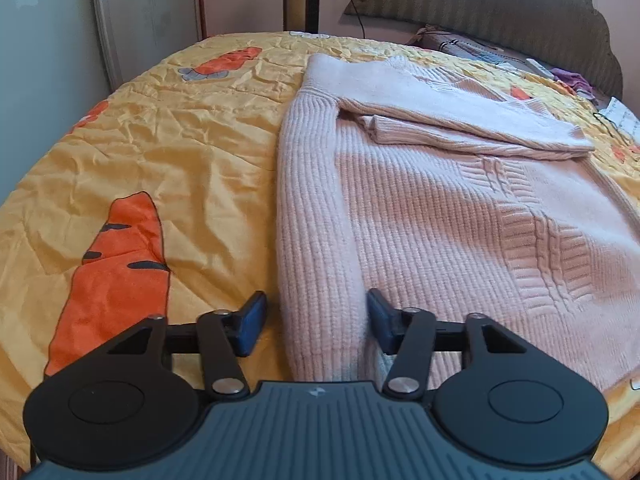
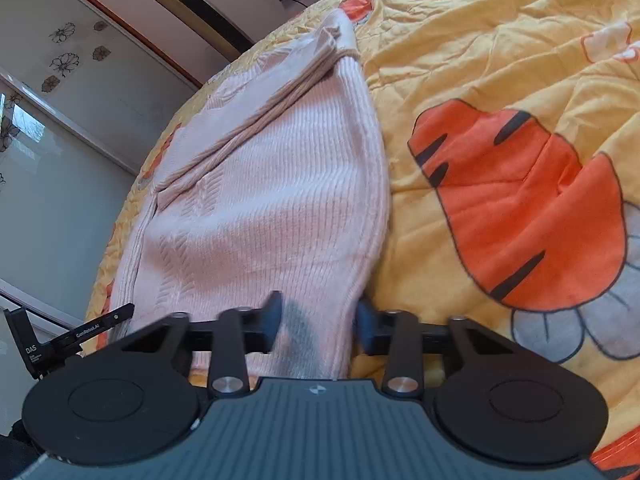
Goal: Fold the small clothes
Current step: 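Release the folded side and smooth it flat with the right gripper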
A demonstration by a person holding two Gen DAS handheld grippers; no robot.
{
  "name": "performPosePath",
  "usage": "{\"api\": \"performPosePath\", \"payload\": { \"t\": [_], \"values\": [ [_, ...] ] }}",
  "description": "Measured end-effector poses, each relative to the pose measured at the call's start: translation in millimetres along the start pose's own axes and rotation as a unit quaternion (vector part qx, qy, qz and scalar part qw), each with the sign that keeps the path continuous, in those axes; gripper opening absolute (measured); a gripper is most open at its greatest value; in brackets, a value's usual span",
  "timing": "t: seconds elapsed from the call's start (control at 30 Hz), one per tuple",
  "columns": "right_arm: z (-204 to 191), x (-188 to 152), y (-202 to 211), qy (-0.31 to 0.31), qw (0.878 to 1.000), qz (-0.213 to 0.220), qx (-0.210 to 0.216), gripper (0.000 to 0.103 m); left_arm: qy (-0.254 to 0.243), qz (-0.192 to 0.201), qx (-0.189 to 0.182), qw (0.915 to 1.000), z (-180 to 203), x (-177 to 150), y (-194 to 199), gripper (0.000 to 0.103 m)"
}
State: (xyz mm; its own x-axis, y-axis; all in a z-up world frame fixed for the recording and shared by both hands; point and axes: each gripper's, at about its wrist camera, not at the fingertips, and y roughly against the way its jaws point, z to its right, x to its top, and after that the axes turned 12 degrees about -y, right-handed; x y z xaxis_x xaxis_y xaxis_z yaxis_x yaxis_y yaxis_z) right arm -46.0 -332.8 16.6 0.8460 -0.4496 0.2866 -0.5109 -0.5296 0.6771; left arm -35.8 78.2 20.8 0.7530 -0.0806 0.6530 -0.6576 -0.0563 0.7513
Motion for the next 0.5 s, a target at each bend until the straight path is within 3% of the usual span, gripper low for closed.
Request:
{"api": "performPosePath", "payload": {
  "t": [0.03, 0.07, 0.2, 0.27, 0.33, 0.43, 0.5],
  "values": [
    [-1.3, -3.6, -4.3, 0.009, 1.0, -0.007, -0.003, 0.013, 0.006, -0.001, -0.008, 0.9999, -1.2, 2.7, 3.2, 0.02],
    [-3.9, -6.8, -4.8, 0.028, 1.0, 0.001, -0.003, 0.012, 0.011, 0.002, -0.006, 0.9999, -1.9, 5.1, 8.6, 0.019],
    [-12.8, 3.6, 18.5, 0.06, 0.997, 0.024, -0.041, 0.01, 0.023, 0.003, -0.026, 0.9994, -9.9, 1.7, 20.4, 0.018],
    [-3.4, 12.2, 36.8, 0.051, 0.997, 0.033, -0.046, 0.01, 0.02, -0.01, -0.018, 0.9996, -11.5, -10.4, 10.8, 0.019],
    [6.3, 12.1, 33.8, 0.041, 0.998, 0.017, -0.053, 0.009, 0.024, 0.004, -0.018, 0.9995, -12.7, -14.9, 12.6, 0.019],
    [12.6, 0.1, 16.2, 0.022, 0.999, 0.0, -0.038, 0.01, 0.028, 0.004, -0.022, 0.9994, -14.6, -13.4, 17.2, 0.02],
    [15.1, -1.5, 17.1, -0.009, 1.0, 0.006, -0.012, 0.02, 0.023, -0.001, -0.034, 0.9992, -16.2, -12.7, 21.3, 0.023]
  ]
}}
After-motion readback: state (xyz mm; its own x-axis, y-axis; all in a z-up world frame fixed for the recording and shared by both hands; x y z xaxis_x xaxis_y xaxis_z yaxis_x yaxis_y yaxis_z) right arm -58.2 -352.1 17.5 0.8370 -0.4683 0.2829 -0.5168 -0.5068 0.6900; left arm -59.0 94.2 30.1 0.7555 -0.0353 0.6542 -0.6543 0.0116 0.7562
